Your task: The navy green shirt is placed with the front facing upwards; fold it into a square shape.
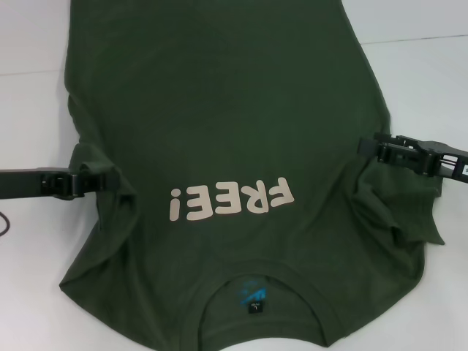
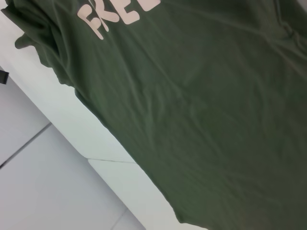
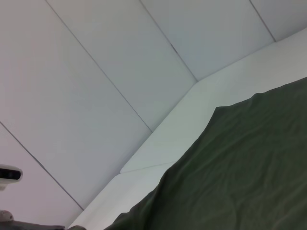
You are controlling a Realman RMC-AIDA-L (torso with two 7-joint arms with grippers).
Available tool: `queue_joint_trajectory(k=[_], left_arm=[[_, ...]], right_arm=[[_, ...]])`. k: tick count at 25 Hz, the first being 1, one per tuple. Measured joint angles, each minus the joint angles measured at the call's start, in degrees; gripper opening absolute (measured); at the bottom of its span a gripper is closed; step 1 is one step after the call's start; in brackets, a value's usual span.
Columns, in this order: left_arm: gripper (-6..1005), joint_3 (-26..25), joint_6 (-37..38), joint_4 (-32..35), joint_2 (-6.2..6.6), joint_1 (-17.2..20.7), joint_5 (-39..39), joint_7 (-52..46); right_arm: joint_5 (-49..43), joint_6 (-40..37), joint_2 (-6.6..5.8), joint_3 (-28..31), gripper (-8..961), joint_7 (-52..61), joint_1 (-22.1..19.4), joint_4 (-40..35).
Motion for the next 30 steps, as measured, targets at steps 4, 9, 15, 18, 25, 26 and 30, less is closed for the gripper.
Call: queue_joint_trajectory(k=[4,9,15,18,25,26,30], left_arm=[[16,1.28,-0.92,-0.67,-0.57,-0.03,0.0,0.17],[67,3.53,-1.46,-1.97,-0.69,-0.09,-0.01,0.77],[174,4.52,-2.14,-1.97,-1.71,-0.09,0.0,1.64],[231,4.55,-3.15,-1.74,-1.94,0.06,0.01,1.75],[493,5.09,-3.76,-1.68,-1.99,0.37,-0.87,2.87],[576,5.15,-3.91,-1.64,-2.02,0.37,-0.88,2.99],[738,5.24,-4.45,-1.58,-2.04,0.46,-0.91,3.45]], right_arm=[[0.0,0.09,0.0,-0.06,912,-0.06,0.17,0.0],[0.0,0.09,0.0,-0.12,912,-0.05,0.24,0.0],[0.0,0.09,0.09,-0.32,911,-0.13,0.25,0.0],[0.0,0.07,0.17,-0.36,911,-0.18,0.25,0.0],[-0.01,0.05,0.22,-0.15,912,-0.3,0.2,0.03],[0.0,0.05,0.24,-0.17,912,-0.31,0.22,0.03],[0.0,0.05,0.31,-0.18,912,-0.36,0.37,0.05]])
